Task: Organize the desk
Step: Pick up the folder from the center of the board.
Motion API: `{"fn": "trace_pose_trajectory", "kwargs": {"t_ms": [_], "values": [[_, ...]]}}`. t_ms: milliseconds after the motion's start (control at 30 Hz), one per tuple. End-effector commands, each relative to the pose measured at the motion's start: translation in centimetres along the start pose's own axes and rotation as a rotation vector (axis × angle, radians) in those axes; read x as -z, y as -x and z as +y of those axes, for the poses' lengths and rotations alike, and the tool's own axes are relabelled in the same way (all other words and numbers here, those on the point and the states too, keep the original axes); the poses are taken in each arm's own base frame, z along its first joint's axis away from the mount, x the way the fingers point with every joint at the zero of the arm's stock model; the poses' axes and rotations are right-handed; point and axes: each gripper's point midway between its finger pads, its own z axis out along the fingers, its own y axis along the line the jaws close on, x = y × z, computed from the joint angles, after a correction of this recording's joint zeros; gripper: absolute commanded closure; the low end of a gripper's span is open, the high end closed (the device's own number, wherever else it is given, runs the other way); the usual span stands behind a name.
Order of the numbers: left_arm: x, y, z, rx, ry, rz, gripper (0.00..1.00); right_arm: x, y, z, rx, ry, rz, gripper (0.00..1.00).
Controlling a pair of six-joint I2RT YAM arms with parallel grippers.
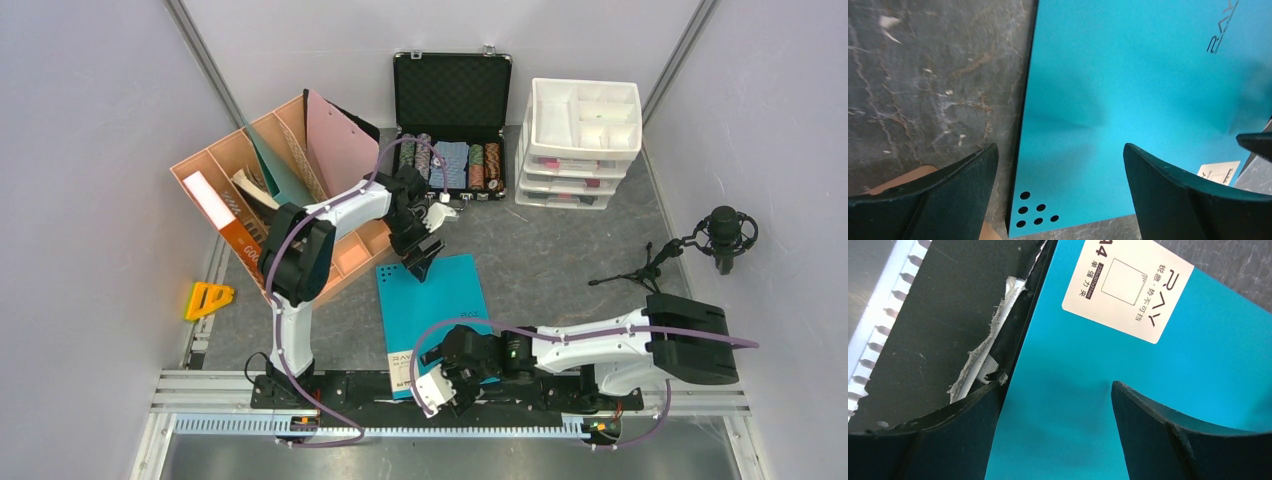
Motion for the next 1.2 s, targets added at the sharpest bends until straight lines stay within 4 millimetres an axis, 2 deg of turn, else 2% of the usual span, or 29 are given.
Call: {"fn": "trace_pose_trajectory", "kwargs": {"t_ms": [0, 200, 367, 500, 767, 1000, 1167], "values": [[0.1, -1.3, -0.5, -0.056, -0.024, 0.043, 0.00, 0.9, -2.1, -3.1, -0.042, -0.119, 0.082, 0.17], [-0.3, -1.8, -1.3, -0.042, -0.080, 0.060, 0.00, 2.9, -5.0, -4.1, -0.081, -0.175, 0.142, 0.23], [-0.2, -1.3, -2.1, -0.026, -0.125, 0.044, 0.03, 5.4, -8.1, -4.9, -0.129, -0.234, 0.214, 0.25], [-0.2, -0.3, -3.0, 0.003, -0.177, 0.011, 0.09, 6.8, -9.5, -4.8, -0.143, -0.269, 0.242, 0.25], [1.2, 1.5, -5.7, 0.081, -0.315, -0.045, 0.32, 7.9, -12.2, -3.6, -0.170, -0.296, 0.317, 0.27], [4.0, 3.3, -7.9, 0.096, -0.373, -0.105, 0.46, 8.2, -13.6, -2.9, -0.200, -0.308, 0.343, 0.28], [5.8, 3.7, -9.0, 0.112, -0.413, -0.112, 0.63, 8.2, -14.4, -2.5, -0.206, -0.314, 0.363, 0.28]]}}
